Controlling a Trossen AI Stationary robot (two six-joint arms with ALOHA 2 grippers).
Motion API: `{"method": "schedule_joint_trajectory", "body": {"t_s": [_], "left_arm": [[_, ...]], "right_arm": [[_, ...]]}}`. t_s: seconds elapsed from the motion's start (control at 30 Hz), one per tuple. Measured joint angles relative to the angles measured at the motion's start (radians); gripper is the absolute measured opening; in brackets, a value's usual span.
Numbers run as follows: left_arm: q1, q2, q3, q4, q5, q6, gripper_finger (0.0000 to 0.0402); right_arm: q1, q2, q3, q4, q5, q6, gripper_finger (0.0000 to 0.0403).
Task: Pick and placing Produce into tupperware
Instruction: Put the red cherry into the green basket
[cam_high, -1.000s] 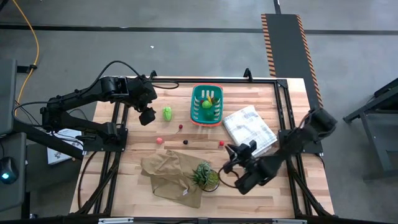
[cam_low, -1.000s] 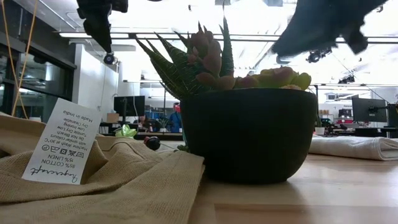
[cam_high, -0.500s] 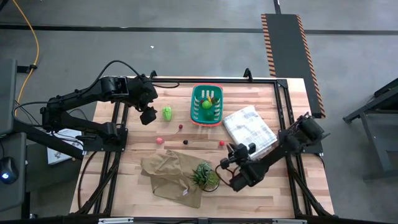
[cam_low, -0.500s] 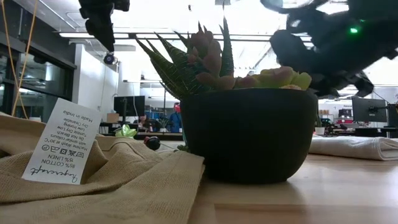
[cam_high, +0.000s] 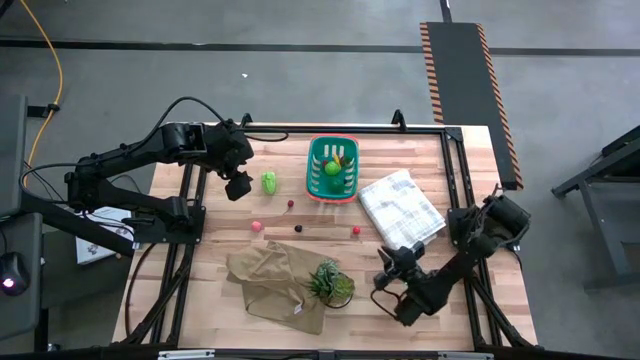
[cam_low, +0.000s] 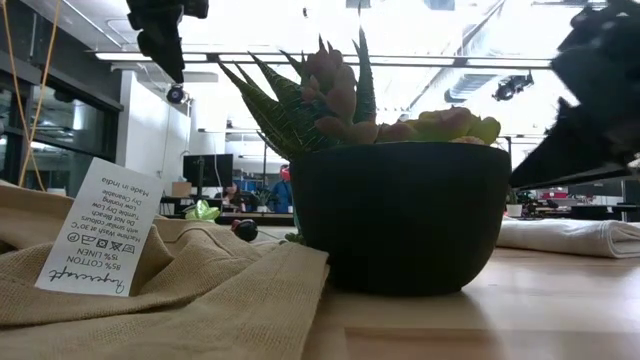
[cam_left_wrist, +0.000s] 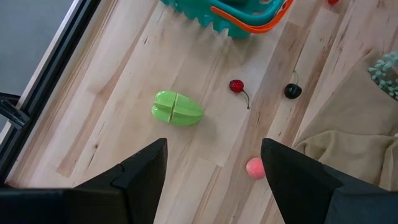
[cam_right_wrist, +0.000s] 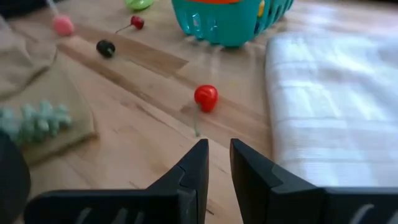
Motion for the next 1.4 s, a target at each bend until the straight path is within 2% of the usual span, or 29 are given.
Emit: {"method": "schedule_joint_trajectory", "body": {"t_s": [0.17,0.4,0.5,0.63,0.83,0.97,1.03,1.23,1.4], "left_arm": [[0.000,0.000,0.000,0.000,0.000,0.000,0.0248],[0.000,0.000,0.000,0.000,0.000,0.000,0.0248],[0.000,0.000,0.000,0.000,0.000,0.000,0.0248],[0.000,0.000,0.000,0.000,0.000,0.000,0.0248],[0.000,0.000,0.000,-0.001,0.000,0.000,0.0248],[0.000,0.000,0.000,0.000,0.000,0.000,0.0248],[0.000,0.000,0.000,0.000,0.000,0.000,0.0248],[0.000,0.000,0.000,0.000,0.000,0.000,0.0248],[0.000,0.000,0.000,0.000,0.000,0.000,0.0248]], "right_arm": [[0.034,0.000,0.000,-0.084,-0.001,-0.020,0.0070],[0.060,0.000,0.000,-0.110,-0.004,-0.016,0.0150],[0.061,-0.003,0.000,-0.110,0.005,-0.016,0.0172],[0.055,-0.014,0.000,-0.119,0.012,-0.023,0.0177],[0.045,-0.065,-0.012,-0.183,0.022,-0.018,0.0164],[0.045,-0.160,-0.136,-0.025,0.023,-0.019,0.0154],[0.045,-0.221,-0.201,0.072,0.033,-0.073,0.0150],[0.029,-0.380,-0.302,0.284,0.022,-0.430,0.0142],[-0.004,-0.424,-0.372,0.503,0.014,-0.657,0.0142]]}}
